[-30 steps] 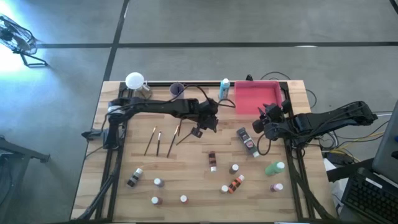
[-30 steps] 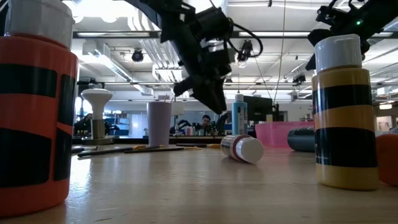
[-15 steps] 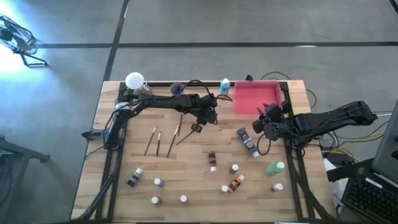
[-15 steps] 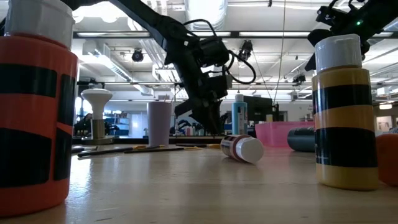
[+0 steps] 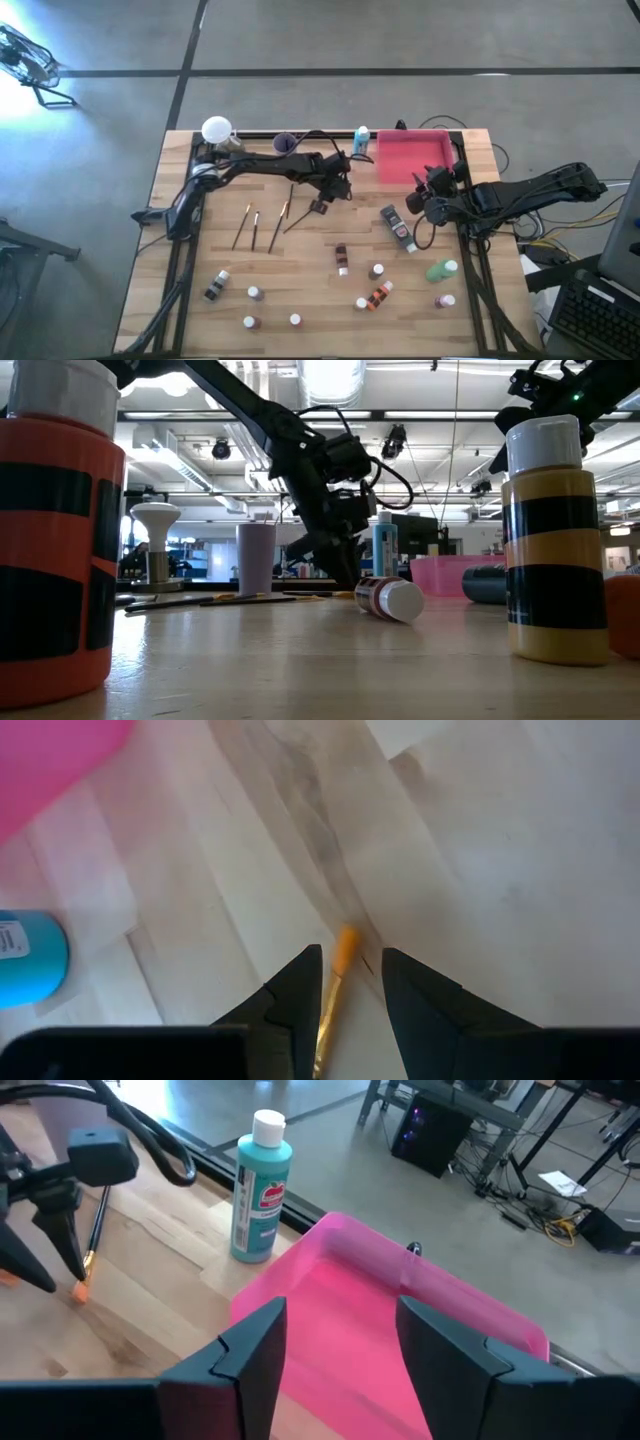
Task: Pick & Place Paint Supplies
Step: Put the gold black paint brush into the purple cup
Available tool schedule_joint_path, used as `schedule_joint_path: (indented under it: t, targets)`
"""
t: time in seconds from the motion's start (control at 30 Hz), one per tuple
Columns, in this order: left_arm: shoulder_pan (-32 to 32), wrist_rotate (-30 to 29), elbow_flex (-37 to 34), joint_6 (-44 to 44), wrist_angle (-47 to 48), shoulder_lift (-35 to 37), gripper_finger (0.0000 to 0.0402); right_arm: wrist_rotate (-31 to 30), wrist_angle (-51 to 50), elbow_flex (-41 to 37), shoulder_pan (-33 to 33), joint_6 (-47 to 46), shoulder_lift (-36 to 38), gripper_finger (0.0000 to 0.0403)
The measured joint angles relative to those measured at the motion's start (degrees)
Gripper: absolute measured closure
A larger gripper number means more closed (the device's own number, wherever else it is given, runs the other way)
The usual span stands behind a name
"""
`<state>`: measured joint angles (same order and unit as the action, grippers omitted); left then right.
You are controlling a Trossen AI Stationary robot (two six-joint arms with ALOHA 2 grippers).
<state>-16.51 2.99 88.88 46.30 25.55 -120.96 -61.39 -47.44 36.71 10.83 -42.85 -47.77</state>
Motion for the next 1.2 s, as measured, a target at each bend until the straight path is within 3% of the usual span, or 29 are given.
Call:
schedule_joint_path:
  t: [0.53,0.9,1.2]
  targets:
    - [-1.3,-0.1,0.0,-2.6,-1.1,-2.0,0.0292,-0.1,0.0,0.0,0.0,0.0,0.0,0.0261]
    - [-1.4,-0.5,0.0,-2.8,-1.6,-2.1,0.0388,-0.1,0.0,0.0,0.0,0.0,0.0,0.0283]
    - [-1.5,-0.7,0.0,-2.8,-1.4,-2.1,0.0395,-0.1,0.0,0.0,0.0,0.0,0.0,0.0300]
